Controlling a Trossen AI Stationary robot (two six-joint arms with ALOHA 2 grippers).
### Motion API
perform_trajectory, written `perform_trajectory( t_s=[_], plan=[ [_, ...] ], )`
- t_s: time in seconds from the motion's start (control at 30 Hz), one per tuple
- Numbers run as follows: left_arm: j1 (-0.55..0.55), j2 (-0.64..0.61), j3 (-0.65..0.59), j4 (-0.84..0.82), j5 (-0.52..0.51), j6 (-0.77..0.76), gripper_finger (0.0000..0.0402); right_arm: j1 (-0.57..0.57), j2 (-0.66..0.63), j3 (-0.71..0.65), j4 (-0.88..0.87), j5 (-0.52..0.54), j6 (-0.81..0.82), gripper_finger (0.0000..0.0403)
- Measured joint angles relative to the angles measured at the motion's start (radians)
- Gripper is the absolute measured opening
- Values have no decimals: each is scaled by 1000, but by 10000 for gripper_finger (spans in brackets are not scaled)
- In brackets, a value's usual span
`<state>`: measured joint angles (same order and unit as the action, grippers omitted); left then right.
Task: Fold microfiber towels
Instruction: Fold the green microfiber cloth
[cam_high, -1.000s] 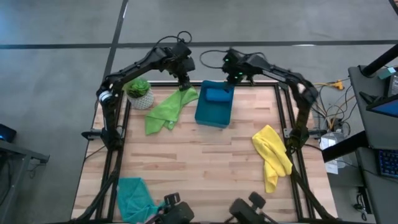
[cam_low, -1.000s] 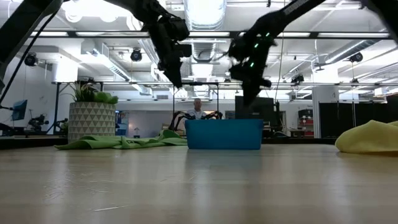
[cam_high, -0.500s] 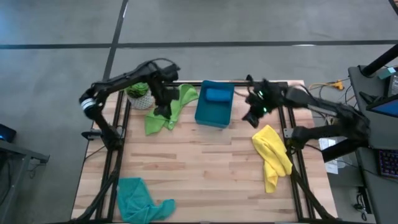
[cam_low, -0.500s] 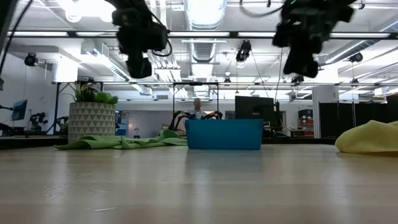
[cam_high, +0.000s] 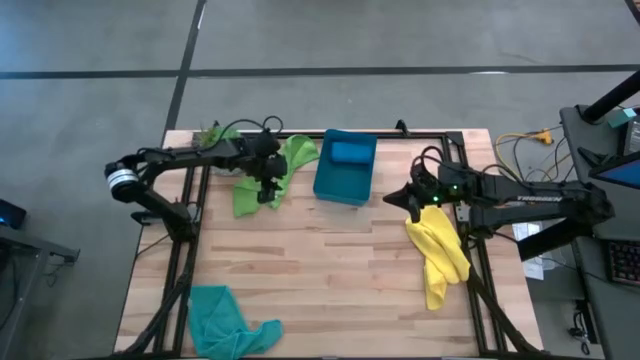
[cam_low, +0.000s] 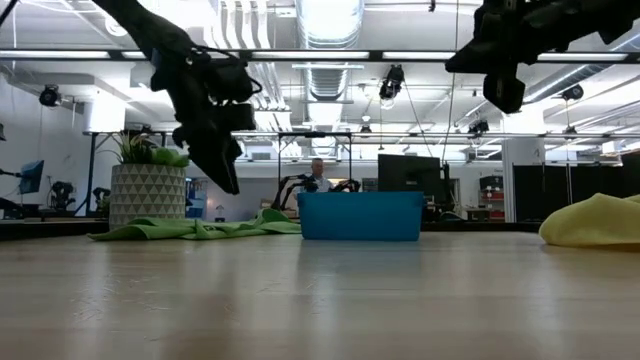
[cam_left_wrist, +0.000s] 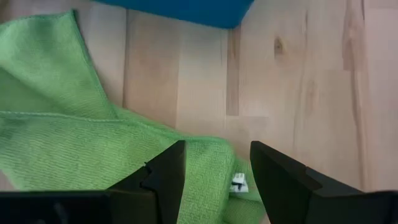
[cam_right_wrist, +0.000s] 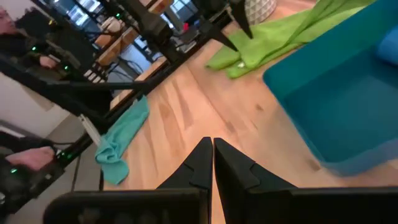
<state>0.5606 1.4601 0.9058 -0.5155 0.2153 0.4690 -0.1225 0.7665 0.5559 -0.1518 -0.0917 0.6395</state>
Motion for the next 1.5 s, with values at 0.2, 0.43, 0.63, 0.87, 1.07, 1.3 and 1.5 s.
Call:
perform_trajectory(
  t_s=[0.2,0.43,0.63,0.87,1.07,1.3,1.5],
  plan=[
    [-3,8,-29,12,-13,-19,184,21,0,3,-2,0,-11,9],
    [-19,9,-63,41,-50,-19,197,20,2,3,1,12,-59,9],
    [-19,9,-94,95,-100,-36,196,20,2,3,0,15,-62,9],
    [-28,74,-97,96,-82,-75,196,20,3,4,1,19,-64,9],
    [-30,182,-29,65,-94,-147,187,20,4,4,5,42,-60,9],
    [-50,175,34,-10,-165,-158,54,20,4,4,8,41,-7,9],
    [-56,87,85,-62,-158,-202,14,20,4,4,10,41,-4,9]
  ],
)
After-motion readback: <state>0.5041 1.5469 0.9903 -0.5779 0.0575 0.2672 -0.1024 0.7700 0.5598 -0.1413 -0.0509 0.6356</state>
